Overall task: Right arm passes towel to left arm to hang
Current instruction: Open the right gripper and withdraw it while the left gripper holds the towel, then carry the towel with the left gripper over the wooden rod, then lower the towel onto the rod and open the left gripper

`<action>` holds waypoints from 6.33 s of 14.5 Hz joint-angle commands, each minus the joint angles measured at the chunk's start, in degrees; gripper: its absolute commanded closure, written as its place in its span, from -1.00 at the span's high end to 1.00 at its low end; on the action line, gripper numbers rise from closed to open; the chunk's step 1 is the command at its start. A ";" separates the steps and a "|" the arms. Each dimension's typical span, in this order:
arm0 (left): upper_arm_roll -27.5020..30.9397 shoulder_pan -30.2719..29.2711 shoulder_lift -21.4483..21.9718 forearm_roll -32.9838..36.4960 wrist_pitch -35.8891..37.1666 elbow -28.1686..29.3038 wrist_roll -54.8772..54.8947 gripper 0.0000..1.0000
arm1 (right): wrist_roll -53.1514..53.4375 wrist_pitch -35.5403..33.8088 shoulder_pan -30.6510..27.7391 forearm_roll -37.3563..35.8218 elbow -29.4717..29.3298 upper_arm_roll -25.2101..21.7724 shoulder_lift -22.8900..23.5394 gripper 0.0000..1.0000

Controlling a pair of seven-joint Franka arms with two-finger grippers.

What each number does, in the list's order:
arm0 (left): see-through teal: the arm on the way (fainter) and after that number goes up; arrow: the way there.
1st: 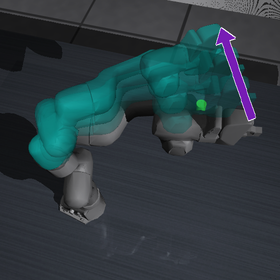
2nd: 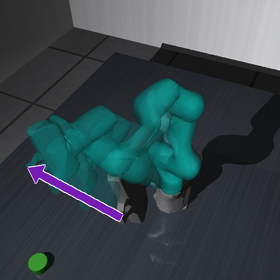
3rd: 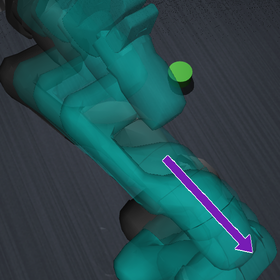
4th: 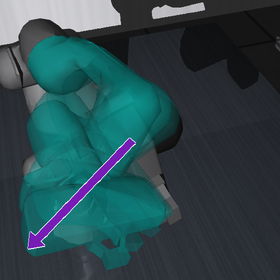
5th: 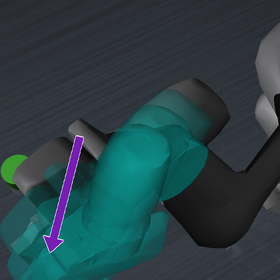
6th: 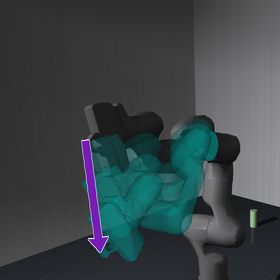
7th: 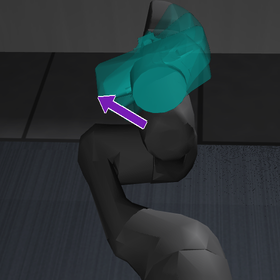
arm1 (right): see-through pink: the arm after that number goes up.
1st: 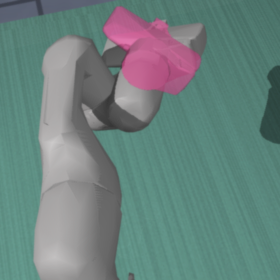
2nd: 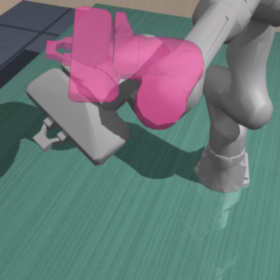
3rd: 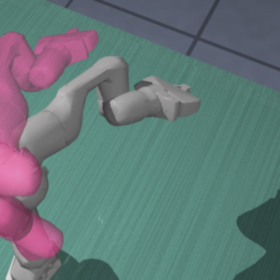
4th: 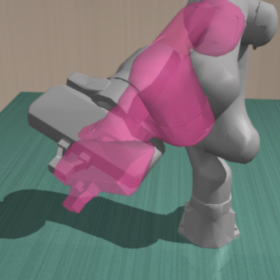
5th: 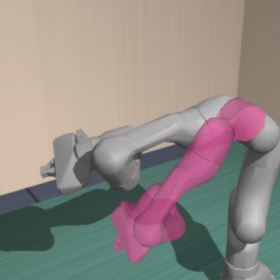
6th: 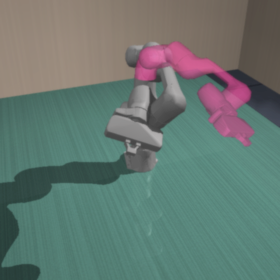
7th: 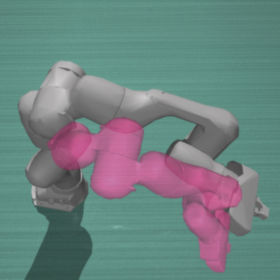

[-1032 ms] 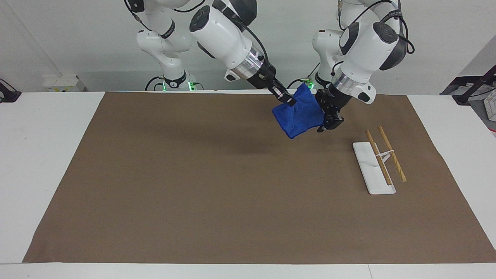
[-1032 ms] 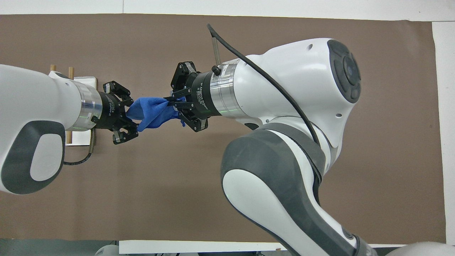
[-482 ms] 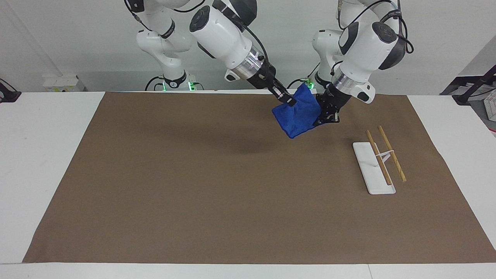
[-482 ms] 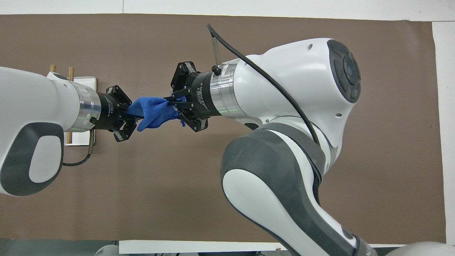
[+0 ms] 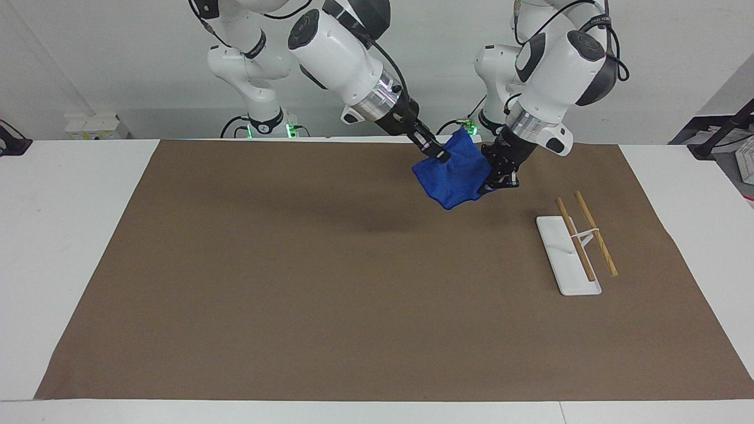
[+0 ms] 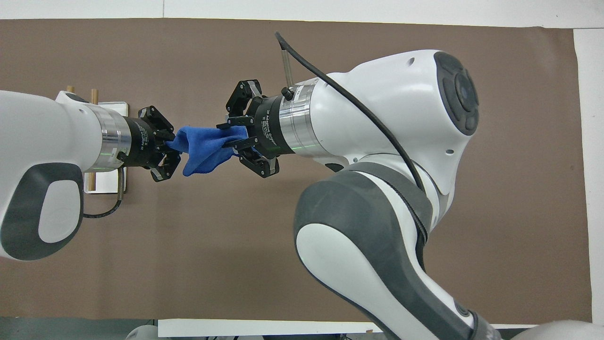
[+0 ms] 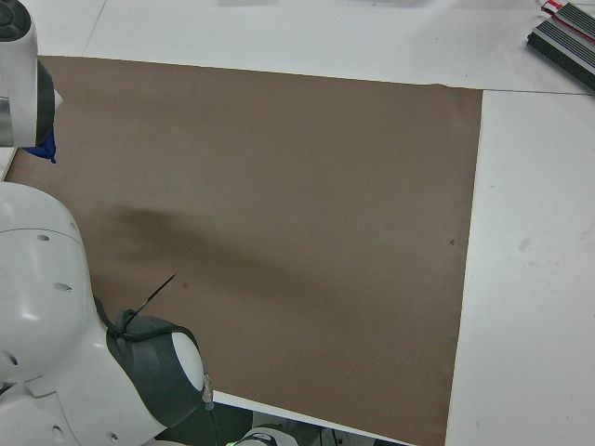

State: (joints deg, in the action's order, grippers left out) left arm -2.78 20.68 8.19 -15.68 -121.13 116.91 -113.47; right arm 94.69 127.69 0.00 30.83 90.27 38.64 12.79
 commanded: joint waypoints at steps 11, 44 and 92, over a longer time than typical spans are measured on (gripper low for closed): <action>0.76 -10.13 0.78 -0.75 -3.33 2.27 49.61 -1.00 | -41.44 -17.28 -2.38 -34.95 -0.62 -7.85 -4.08 1.00; 1.72 -21.21 -6.77 2.94 -2.79 -9.76 125.93 -1.00 | -101.98 -40.59 3.60 -33.90 -0.45 -48.48 -13.93 1.00; 2.16 -32.11 -5.55 2.23 0.54 -6.43 156.89 0.03 | -101.37 -42.61 2.99 -29.33 0.70 -48.30 -16.04 1.00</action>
State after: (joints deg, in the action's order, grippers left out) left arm -0.60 -10.77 0.08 -13.44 -119.67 107.52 42.51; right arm -7.64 85.52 3.37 0.83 89.88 -9.76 -1.92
